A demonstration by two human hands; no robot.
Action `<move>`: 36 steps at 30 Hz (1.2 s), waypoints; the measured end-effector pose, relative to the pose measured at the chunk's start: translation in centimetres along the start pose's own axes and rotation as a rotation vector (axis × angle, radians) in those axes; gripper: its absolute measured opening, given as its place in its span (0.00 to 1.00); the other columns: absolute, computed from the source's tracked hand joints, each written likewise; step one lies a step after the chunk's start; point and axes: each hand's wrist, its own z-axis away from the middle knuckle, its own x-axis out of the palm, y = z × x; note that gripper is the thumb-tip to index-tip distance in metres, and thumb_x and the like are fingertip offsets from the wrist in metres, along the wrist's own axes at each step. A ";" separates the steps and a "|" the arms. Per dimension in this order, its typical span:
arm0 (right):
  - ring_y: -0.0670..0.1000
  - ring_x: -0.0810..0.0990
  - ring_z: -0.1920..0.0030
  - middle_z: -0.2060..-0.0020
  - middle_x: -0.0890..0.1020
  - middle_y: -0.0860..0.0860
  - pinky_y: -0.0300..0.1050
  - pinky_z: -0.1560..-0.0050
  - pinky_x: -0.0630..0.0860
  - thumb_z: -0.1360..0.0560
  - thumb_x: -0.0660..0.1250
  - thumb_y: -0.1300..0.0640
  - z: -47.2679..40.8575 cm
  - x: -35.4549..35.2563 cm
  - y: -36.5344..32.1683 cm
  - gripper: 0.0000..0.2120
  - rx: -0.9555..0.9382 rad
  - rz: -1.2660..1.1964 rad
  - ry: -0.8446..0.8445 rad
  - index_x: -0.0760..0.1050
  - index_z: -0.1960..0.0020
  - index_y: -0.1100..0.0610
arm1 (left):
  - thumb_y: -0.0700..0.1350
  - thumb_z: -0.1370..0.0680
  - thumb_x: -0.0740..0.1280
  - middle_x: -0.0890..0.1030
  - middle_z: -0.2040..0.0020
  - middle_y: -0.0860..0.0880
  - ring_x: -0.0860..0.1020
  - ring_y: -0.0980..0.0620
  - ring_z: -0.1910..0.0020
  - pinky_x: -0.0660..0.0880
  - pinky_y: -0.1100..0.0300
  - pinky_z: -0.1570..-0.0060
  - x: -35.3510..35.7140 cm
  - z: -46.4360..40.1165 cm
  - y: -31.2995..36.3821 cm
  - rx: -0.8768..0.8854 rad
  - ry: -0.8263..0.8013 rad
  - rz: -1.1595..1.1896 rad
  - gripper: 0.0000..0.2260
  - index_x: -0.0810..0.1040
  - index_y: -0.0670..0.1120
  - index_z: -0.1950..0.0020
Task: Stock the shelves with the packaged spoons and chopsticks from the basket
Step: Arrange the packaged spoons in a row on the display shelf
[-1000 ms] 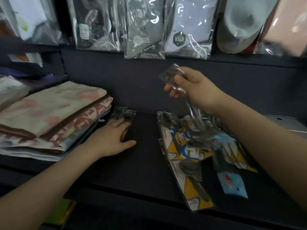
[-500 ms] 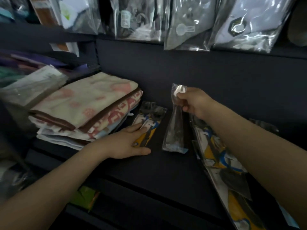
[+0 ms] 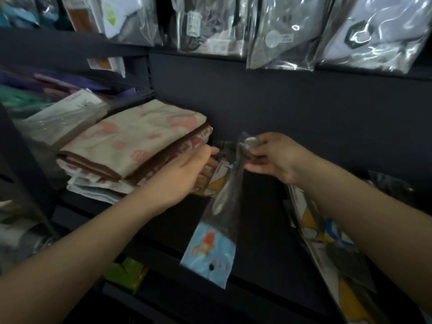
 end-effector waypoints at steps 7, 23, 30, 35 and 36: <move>0.63 0.80 0.47 0.55 0.78 0.60 0.59 0.44 0.77 0.23 0.60 0.67 -5.8 6.2 3.0 0.05 -0.095 0.469 0.063 0.73 0.54 0.61 | 0.63 0.25 0.54 0.51 0.23 0.54 0.56 0.55 0.26 0.55 0.62 0.27 -1.4 3.9 -3.8 0.091 -0.324 -0.803 0.29 0.58 0.54 0.26; 0.50 0.56 0.25 0.24 0.57 0.49 0.50 0.24 0.56 0.34 0.64 0.31 -8.5 0.0 4.3 0.48 -0.215 1.290 -0.447 0.48 0.23 0.49 | 0.50 0.19 0.54 0.67 0.35 0.46 0.74 0.47 0.42 0.71 0.54 0.46 0.4 2.5 -2.7 -0.036 -0.190 -0.918 0.16 0.64 0.45 0.35; 0.53 0.54 0.24 0.23 0.55 0.48 0.55 0.26 0.57 0.34 0.56 0.27 -8.4 0.4 4.9 0.47 -0.234 1.422 -0.349 0.48 0.23 0.48 | 0.37 0.21 0.55 0.50 0.23 0.46 0.60 0.47 0.27 0.61 0.57 0.30 1.6 -0.5 -3.6 -0.141 -0.274 -0.882 0.29 0.45 0.47 0.24; 0.52 0.68 0.32 0.30 0.69 0.50 0.50 0.31 0.66 0.31 0.61 0.33 -7.6 0.1 4.1 0.38 -0.225 1.365 -0.379 0.62 0.28 0.51 | 0.34 0.23 0.56 0.47 0.22 0.49 0.60 0.49 0.27 0.62 0.61 0.32 1.5 -1.2 -3.3 -0.138 -0.313 -0.850 0.32 0.43 0.49 0.24; 0.52 0.70 0.34 0.33 0.71 0.51 0.49 0.32 0.68 0.29 0.63 0.37 -7.4 0.0 3.8 0.33 -0.262 1.315 -0.351 0.65 0.29 0.53 | 0.34 0.23 0.56 0.47 0.22 0.49 0.62 0.48 0.28 0.63 0.60 0.33 1.4 -1.2 -3.3 -0.133 -0.307 -0.853 0.33 0.44 0.49 0.24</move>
